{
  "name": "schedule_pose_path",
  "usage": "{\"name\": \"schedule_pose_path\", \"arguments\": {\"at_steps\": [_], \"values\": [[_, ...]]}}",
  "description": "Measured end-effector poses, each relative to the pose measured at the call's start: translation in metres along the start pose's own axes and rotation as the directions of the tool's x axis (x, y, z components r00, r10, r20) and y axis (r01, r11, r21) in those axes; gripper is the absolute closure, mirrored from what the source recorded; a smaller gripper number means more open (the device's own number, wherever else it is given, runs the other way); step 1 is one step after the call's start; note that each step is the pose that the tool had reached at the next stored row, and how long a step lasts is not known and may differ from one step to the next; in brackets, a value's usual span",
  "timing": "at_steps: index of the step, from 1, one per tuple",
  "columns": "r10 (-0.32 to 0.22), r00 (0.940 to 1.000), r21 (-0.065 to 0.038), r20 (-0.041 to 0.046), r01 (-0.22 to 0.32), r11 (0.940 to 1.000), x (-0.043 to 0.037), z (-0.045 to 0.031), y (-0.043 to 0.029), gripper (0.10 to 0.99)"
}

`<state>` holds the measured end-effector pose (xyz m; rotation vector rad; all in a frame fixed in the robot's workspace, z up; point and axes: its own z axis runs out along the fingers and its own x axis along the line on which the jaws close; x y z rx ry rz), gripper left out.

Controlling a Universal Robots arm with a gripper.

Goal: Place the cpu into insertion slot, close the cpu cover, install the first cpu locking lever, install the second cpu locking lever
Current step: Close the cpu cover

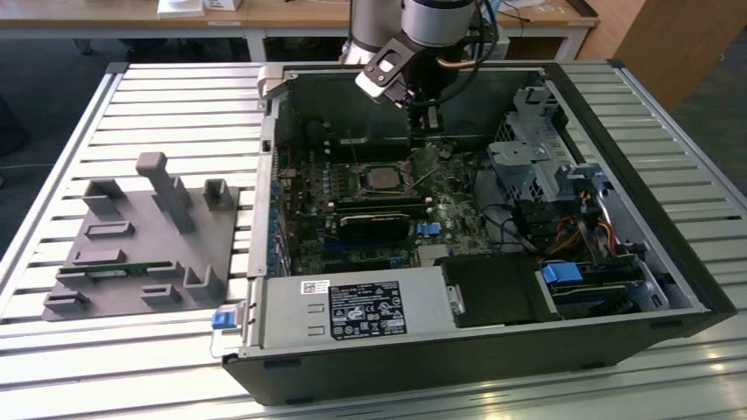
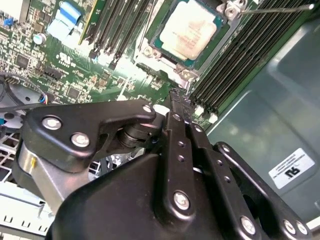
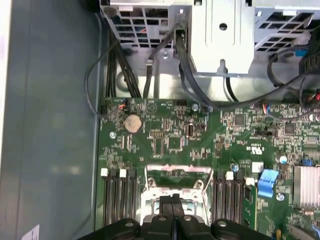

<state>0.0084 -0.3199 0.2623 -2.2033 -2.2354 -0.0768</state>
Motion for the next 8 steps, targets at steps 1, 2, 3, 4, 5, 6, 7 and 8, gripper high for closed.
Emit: {"name": "schedule_pose_path", "arguments": {"at_steps": [1,2,3,4,5,6,7,8], "values": [[0.000,1.0000,0.000,0.0000,0.000,1.0000,0.0000,0.0001,0.0010,0.980],[0.000,1.0000,0.000,-0.0001,0.000,1.0000,0.0000,0.0003,0.0020,0.980],[0.000,1.0000,0.000,-0.0001,0.000,1.0000,-0.0001,0.0004,0.0032,0.980],[0.000,1.0000,0.001,0.0000,0.000,1.0000,-0.0001,0.0005,0.0043,0.980],[0.000,1.0000,0.001,-0.0001,0.000,1.0000,-0.0001,0.0006,0.0052,0.980],[0.000,1.0000,0.001,-0.0001,0.000,1.0000,-0.0001,0.0007,0.0056,0.980],[0.000,1.0000,0.001,0.0000,0.000,1.0000,-0.0001,0.0007,0.0059,0.980],[0.000,1.0000,0.001,-0.0001,0.000,1.0000,-0.0001,0.0008,0.0061,0.980]]}}
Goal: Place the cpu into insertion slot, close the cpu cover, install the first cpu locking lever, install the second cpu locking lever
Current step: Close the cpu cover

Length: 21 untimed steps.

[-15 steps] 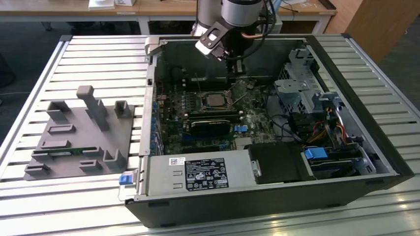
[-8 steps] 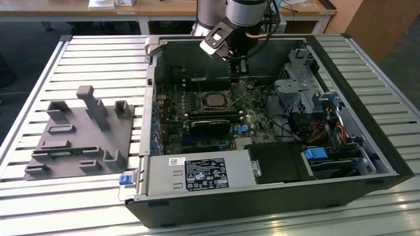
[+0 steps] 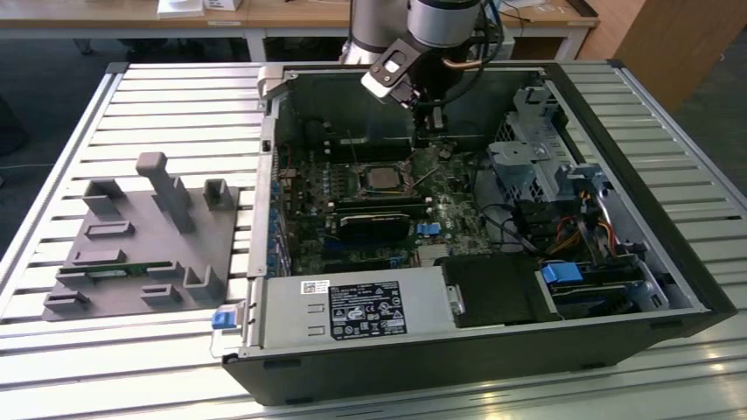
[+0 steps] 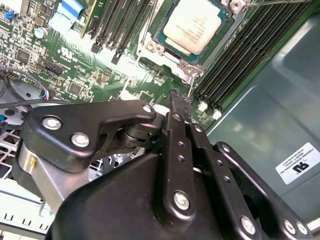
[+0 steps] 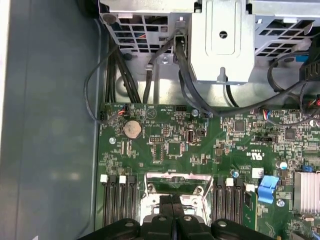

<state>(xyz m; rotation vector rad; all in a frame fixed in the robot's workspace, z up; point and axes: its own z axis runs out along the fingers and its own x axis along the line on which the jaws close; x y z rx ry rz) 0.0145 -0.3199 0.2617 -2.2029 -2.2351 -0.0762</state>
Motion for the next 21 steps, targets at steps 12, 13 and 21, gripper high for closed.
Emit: {"name": "schedule_pose_path", "arguments": {"at_steps": [12,13,21], "values": [[0.000,1.0000,0.000,0.0002,0.000,1.0000,-0.0003,0.0017,0.0169,0.980],[0.000,1.0000,0.000,0.0002,0.000,1.0000,-0.0003,0.0021,0.0195,0.980],[0.001,1.0000,0.002,0.0001,-0.001,1.0000,-0.0005,0.0044,0.0358,0.980]]}}
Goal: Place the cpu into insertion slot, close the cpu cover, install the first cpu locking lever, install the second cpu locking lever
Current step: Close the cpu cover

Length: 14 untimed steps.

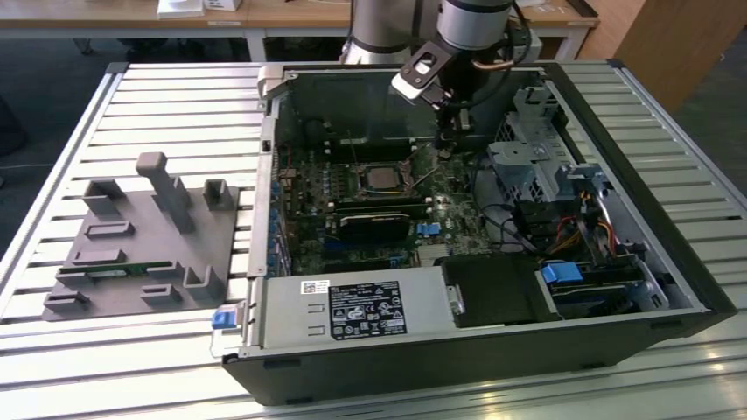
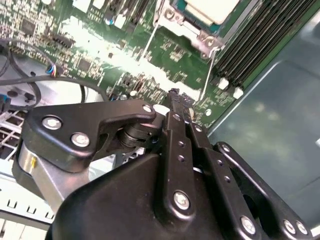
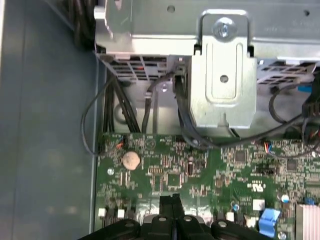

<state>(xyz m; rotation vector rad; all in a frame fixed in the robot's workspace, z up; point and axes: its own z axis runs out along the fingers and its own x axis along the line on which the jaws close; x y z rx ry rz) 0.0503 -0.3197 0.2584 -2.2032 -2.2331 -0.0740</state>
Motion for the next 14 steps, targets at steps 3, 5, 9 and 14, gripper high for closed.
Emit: {"name": "schedule_pose_path", "arguments": {"at_steps": [3,5,9,14], "values": [[0.004,1.0000,0.000,0.0000,-0.004,1.0000,-0.0001,0.0016,0.0028,0.980],[0.005,1.0000,0.000,0.0003,-0.005,1.0000,-0.0002,0.0033,0.0051,0.980],[0.007,1.0000,0.001,0.0003,-0.007,1.0000,-0.0004,0.0079,0.0078,0.980],[0.008,1.0000,0.001,0.0004,-0.008,1.0000,-0.0006,0.0123,0.0081,0.980]]}}
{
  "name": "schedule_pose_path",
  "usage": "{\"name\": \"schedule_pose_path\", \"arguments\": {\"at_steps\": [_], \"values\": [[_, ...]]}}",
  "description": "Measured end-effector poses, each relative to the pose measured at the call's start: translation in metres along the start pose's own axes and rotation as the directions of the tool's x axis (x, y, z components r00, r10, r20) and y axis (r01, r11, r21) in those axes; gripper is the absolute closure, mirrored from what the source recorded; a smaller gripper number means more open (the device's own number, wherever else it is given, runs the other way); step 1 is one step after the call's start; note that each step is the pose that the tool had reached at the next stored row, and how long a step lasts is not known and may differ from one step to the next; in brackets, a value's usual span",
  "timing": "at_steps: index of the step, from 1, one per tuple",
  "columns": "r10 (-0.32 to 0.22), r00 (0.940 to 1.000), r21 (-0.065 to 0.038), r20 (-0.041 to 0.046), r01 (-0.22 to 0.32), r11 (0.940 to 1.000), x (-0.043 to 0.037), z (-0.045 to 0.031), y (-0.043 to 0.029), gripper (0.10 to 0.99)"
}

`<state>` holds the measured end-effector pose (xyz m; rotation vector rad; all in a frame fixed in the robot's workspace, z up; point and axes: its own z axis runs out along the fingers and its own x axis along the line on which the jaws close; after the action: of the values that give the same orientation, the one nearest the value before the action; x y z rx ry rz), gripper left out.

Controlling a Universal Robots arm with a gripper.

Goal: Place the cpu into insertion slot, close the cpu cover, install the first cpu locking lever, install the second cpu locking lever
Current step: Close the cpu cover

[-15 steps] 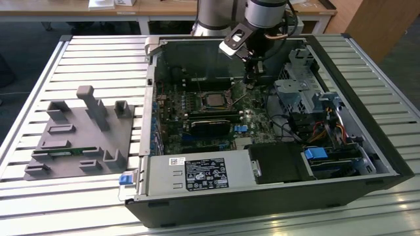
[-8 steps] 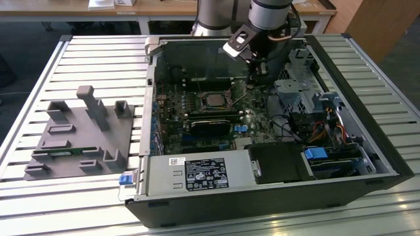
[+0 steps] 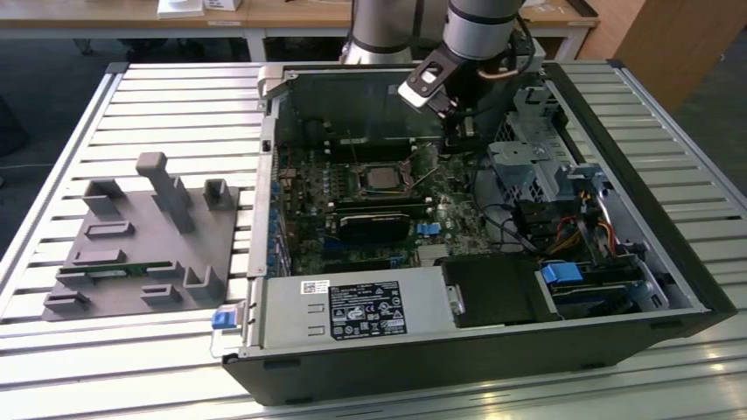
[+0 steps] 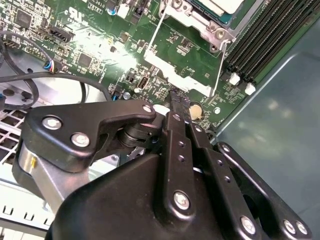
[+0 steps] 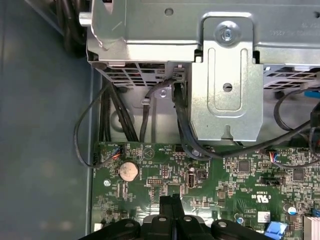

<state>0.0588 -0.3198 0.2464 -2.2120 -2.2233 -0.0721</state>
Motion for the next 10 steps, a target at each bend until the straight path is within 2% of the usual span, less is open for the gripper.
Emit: {"name": "schedule_pose_path", "arguments": {"at_steps": [5,10], "values": [[0.000,1.0000,0.000,0.0003,0.000,1.0000,0.0000,0.0016,-0.0003,0.980],[0.000,1.0000,0.000,0.0000,0.000,1.0000,0.0000,0.0021,-0.0060,0.980]]}}
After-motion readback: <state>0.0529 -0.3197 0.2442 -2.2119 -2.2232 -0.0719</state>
